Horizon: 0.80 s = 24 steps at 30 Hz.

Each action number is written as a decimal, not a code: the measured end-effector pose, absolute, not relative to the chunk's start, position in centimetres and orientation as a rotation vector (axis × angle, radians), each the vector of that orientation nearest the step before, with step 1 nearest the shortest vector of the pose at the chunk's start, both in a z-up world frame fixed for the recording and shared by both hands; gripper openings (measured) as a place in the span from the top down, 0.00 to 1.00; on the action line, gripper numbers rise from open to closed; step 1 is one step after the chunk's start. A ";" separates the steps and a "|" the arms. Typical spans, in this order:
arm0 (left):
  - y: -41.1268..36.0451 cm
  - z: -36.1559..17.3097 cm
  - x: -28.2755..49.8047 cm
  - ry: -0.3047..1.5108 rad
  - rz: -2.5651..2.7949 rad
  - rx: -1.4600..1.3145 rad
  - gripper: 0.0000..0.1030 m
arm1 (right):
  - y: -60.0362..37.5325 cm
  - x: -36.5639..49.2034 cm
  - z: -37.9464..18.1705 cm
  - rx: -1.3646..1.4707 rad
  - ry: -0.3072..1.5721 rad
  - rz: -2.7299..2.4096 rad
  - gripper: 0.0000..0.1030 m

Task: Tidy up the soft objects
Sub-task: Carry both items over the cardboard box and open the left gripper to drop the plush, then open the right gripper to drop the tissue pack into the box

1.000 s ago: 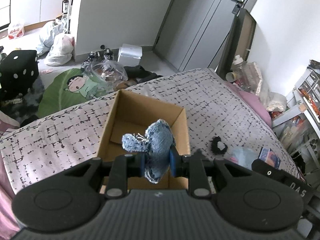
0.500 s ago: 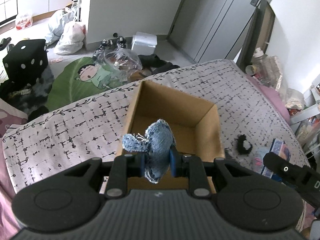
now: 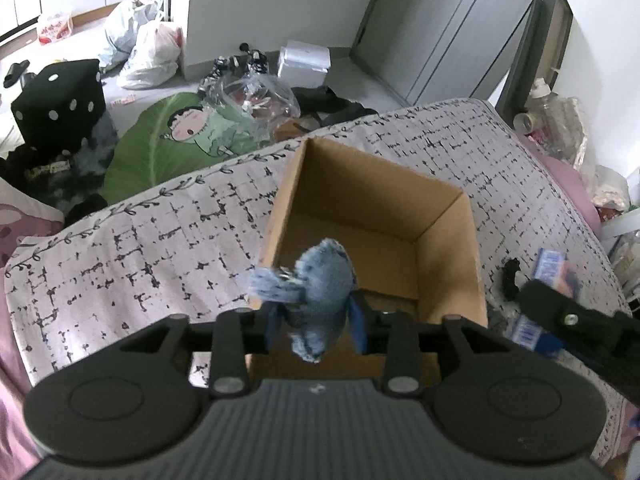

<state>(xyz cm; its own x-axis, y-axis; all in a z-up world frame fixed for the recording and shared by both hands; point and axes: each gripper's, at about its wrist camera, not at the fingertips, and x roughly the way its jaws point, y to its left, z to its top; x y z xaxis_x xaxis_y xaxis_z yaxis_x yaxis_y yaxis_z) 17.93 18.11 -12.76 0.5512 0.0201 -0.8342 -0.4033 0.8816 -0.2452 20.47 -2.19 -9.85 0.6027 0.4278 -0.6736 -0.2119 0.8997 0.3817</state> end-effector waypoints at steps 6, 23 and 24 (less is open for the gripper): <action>18.2 -11.7 17.2 0.939 0.256 -0.474 0.54 | -1.4 20.4 -10.1 0.286 0.869 0.393 0.51; 20.3 -8.6 14.4 0.875 0.387 -0.424 0.39 | 0.4 20.7 -10.2 0.381 0.957 0.509 0.47; 20.3 -8.4 14.4 0.876 0.390 -0.423 0.39 | 0.4 20.7 -10.2 0.388 0.967 0.514 0.47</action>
